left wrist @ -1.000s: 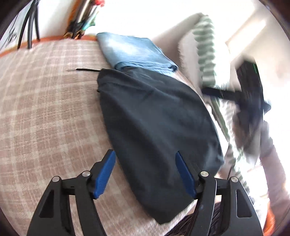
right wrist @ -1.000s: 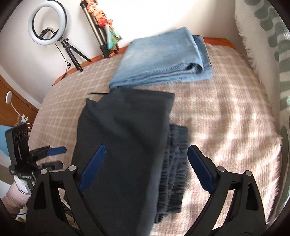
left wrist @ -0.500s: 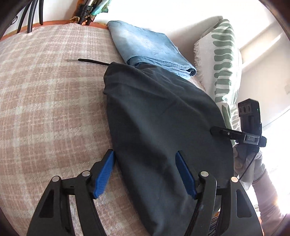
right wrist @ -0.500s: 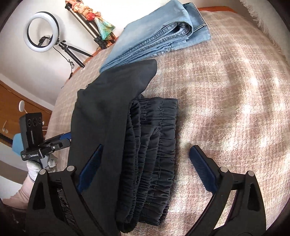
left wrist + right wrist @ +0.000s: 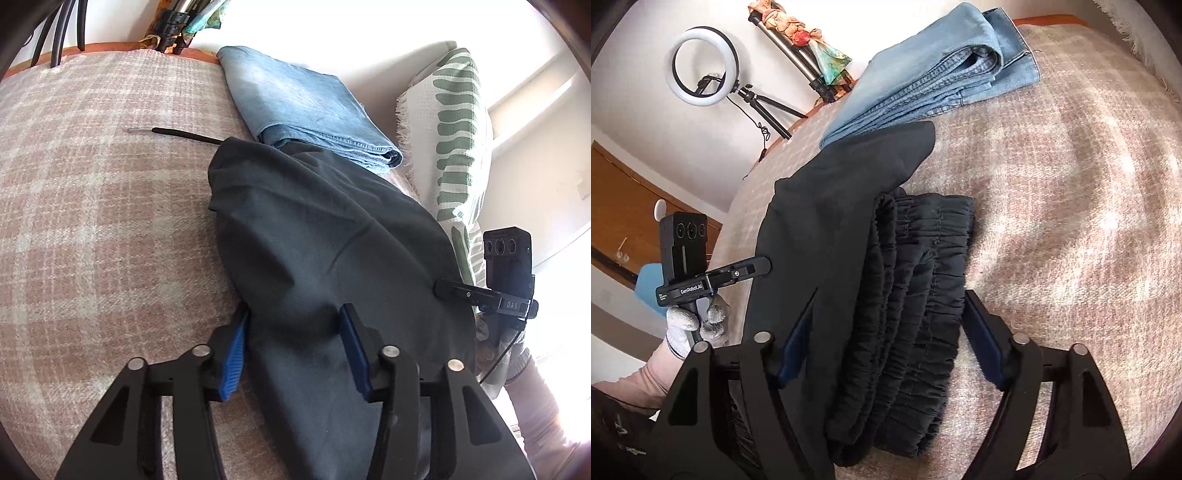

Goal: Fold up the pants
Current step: 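Close the left tool on the pants edge while the right tool grips the stack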

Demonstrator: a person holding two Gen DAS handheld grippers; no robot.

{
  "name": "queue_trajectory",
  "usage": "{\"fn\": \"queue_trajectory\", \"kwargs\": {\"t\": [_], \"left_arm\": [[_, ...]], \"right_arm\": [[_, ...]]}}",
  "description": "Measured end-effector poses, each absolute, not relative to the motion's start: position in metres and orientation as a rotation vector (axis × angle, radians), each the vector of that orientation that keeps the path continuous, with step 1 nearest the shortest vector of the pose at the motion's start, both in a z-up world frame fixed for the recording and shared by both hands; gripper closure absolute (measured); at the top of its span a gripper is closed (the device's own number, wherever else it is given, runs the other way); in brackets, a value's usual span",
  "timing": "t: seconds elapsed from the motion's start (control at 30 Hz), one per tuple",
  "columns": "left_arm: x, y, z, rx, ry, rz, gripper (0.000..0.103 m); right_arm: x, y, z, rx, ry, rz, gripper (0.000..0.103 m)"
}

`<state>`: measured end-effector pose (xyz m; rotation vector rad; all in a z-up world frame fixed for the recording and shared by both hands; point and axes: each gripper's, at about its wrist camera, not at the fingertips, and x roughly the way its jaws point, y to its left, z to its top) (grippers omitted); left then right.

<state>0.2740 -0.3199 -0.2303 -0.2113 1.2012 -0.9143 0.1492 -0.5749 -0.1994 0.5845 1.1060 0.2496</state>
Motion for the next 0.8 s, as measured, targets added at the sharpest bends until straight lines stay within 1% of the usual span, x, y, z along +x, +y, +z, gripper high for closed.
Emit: {"fn": "queue_trajectory", "kwargs": {"t": [0.03, 0.07, 0.1, 0.13, 0.17, 0.2, 0.37, 0.43, 0.47, 0.57, 0.63, 0.7, 0.8], "left_arm": [[0.275, -0.320, -0.231, -0.215, 1.200, -0.910, 0.063], [0.276, -0.321, -0.231, -0.214, 1.199, -0.907, 0.069], [0.276, -0.321, -0.232, -0.213, 1.201, -0.903, 0.073], [0.276, -0.323, -0.232, -0.214, 1.200, -0.901, 0.075], [0.275, -0.324, -0.231, -0.215, 1.194, -0.905, 0.080], [0.275, -0.325, -0.231, -0.217, 1.189, -0.913, 0.085], [0.271, -0.327, -0.227, -0.191, 1.165, -0.913, 0.085], [0.271, -0.327, -0.227, -0.191, 1.161, -0.908, 0.085], [0.270, -0.327, -0.227, -0.186, 1.157, -0.907, 0.089], [0.269, -0.327, -0.223, -0.175, 1.137, -0.917, 0.090], [0.268, -0.327, -0.222, -0.168, 1.130, -0.915, 0.090], [0.270, -0.327, -0.224, -0.166, 1.137, -0.915, 0.090], [0.271, -0.326, -0.226, -0.169, 1.142, -0.914, 0.090]], "right_arm": [[0.150, -0.570, -0.197, 0.542, 1.113, 0.250, 0.027], [0.149, -0.568, -0.195, 0.514, 1.122, 0.244, 0.039], [0.148, -0.568, -0.192, 0.500, 1.121, 0.236, 0.047], [0.146, -0.571, -0.188, 0.500, 1.107, 0.233, 0.050], [0.145, -0.573, -0.185, 0.506, 1.098, 0.231, 0.055], [0.143, -0.574, -0.182, 0.510, 1.092, 0.233, 0.055], [0.145, -0.559, -0.176, 0.393, 1.105, 0.149, 0.053], [0.144, -0.543, -0.165, 0.262, 1.098, 0.099, 0.054], [0.143, -0.532, -0.157, 0.196, 1.082, 0.093, 0.055], [0.140, -0.513, -0.143, 0.093, 1.053, 0.141, 0.056], [0.146, -0.518, -0.147, 0.119, 1.090, 0.131, 0.054], [0.154, -0.533, -0.159, 0.222, 1.134, 0.140, 0.043], [0.159, -0.550, -0.176, 0.372, 1.158, 0.171, 0.041]]}}
